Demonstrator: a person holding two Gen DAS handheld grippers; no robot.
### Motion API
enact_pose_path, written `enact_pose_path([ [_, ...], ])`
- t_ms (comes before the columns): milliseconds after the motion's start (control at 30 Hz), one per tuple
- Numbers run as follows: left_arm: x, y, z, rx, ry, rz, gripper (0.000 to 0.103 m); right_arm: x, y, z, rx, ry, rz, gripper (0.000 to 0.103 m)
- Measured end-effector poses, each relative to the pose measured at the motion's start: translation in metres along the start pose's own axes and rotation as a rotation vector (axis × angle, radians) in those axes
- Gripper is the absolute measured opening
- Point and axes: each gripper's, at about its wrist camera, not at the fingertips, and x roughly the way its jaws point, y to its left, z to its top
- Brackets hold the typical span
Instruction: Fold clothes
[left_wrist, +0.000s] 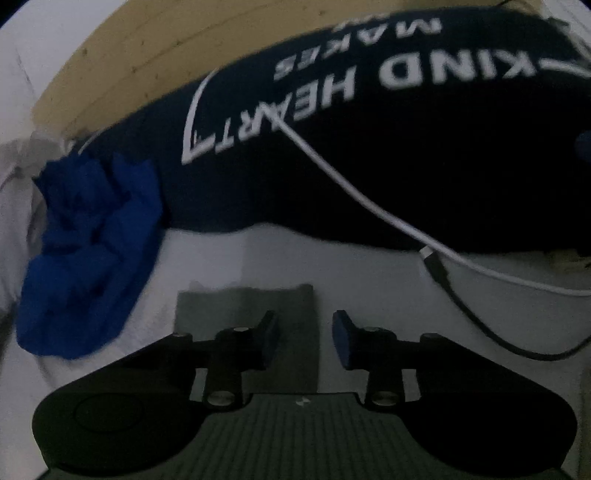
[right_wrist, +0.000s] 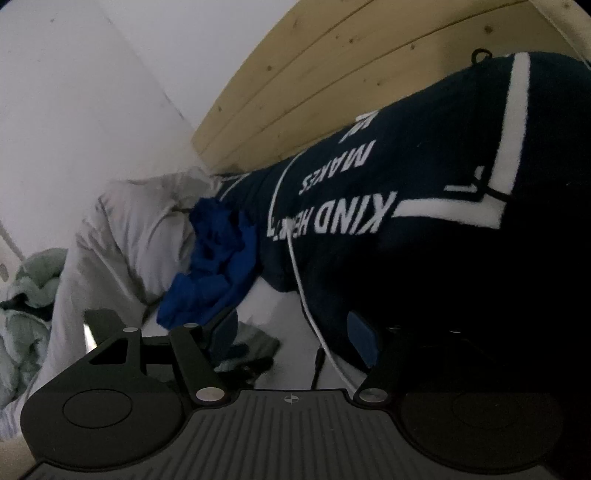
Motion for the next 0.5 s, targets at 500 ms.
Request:
enact_pose_path([
  [500,0.012,0.032,0.004,-0.242,0.043,-0.086,0.008,-0.001,-0.005,0.002,0.012,0.001,0.004,0.07],
])
